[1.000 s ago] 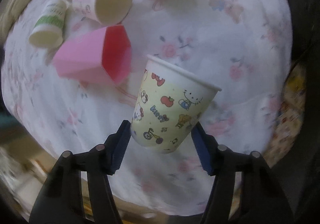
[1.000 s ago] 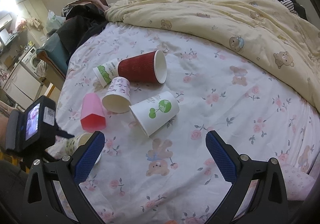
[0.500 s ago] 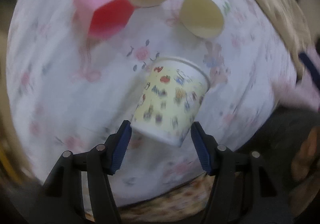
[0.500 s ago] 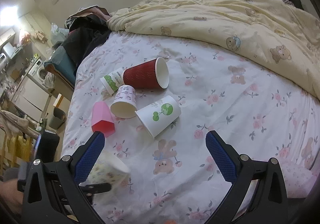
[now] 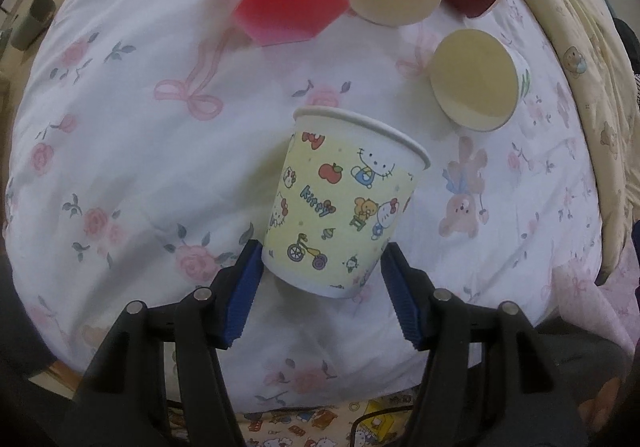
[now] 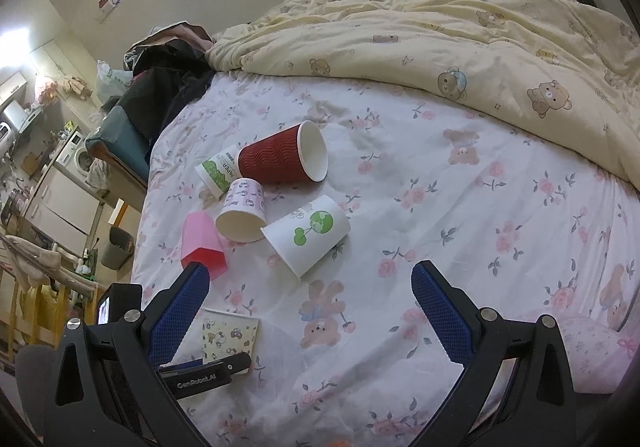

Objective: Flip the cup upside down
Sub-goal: 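Set the yellow cup down on the sheet and open the left gripper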

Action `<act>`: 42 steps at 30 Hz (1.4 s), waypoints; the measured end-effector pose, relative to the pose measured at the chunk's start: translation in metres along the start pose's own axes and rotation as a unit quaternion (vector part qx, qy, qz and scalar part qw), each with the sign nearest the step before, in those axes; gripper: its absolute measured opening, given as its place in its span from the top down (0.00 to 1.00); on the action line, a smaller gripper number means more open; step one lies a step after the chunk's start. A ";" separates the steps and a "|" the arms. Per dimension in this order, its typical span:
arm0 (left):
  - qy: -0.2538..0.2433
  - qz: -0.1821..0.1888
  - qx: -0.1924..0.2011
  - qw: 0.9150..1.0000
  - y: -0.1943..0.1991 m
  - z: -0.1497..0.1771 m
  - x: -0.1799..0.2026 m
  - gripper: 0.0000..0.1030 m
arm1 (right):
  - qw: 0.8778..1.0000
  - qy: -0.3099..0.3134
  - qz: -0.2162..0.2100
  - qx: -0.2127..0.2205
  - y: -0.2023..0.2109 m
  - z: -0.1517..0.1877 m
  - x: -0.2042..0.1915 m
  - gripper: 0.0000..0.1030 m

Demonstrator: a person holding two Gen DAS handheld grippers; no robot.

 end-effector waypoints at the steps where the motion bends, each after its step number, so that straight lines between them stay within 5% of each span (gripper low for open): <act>1: -0.002 -0.003 0.000 1.000 0.004 0.002 0.002 0.44 | 1.000 0.000 0.000 -0.001 0.000 0.000 0.000 0.00; 4: -0.011 -0.010 0.002 1.000 0.005 0.003 0.008 0.44 | 1.000 0.001 -0.001 -0.001 0.000 0.000 0.000 0.00; 6: -0.010 -0.013 -0.002 1.000 0.009 0.005 0.012 0.32 | 1.000 0.003 -0.001 -0.002 0.000 0.001 -0.001 0.00; 8: -0.014 -0.016 -0.003 1.000 0.007 0.006 0.018 0.09 | 1.000 0.006 0.001 -0.002 0.000 0.001 -0.003 0.00; 14: -0.049 -0.017 0.009 0.999 0.017 0.001 0.032 0.09 | 1.000 0.009 0.001 -0.004 -0.001 0.002 -0.006 0.00; 20: -0.085 -0.015 0.071 0.994 0.069 -0.001 0.025 0.09 | 1.000 0.012 0.002 -0.009 -0.005 0.004 -0.008 0.00; 30: -0.111 -0.077 0.200 0.970 0.136 -0.030 -0.025 0.09 | 0.999 0.026 0.010 -0.018 -0.012 0.011 -0.013 0.00; 42: -0.095 -0.063 0.223 0.968 0.121 -0.042 -0.043 0.09 | 0.998 0.049 0.033 -0.024 -0.023 0.017 -0.017 0.00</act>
Point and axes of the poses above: each gripper's, at about its wrist camera, not at the fingertips, and y roughly against the way its jaws point, x to its right, z to its underside, the point moved 6 cm from there along -y, roughly the way its jaws point, and after that the axes turned 7 degrees about -y, right-handed, at the moved point
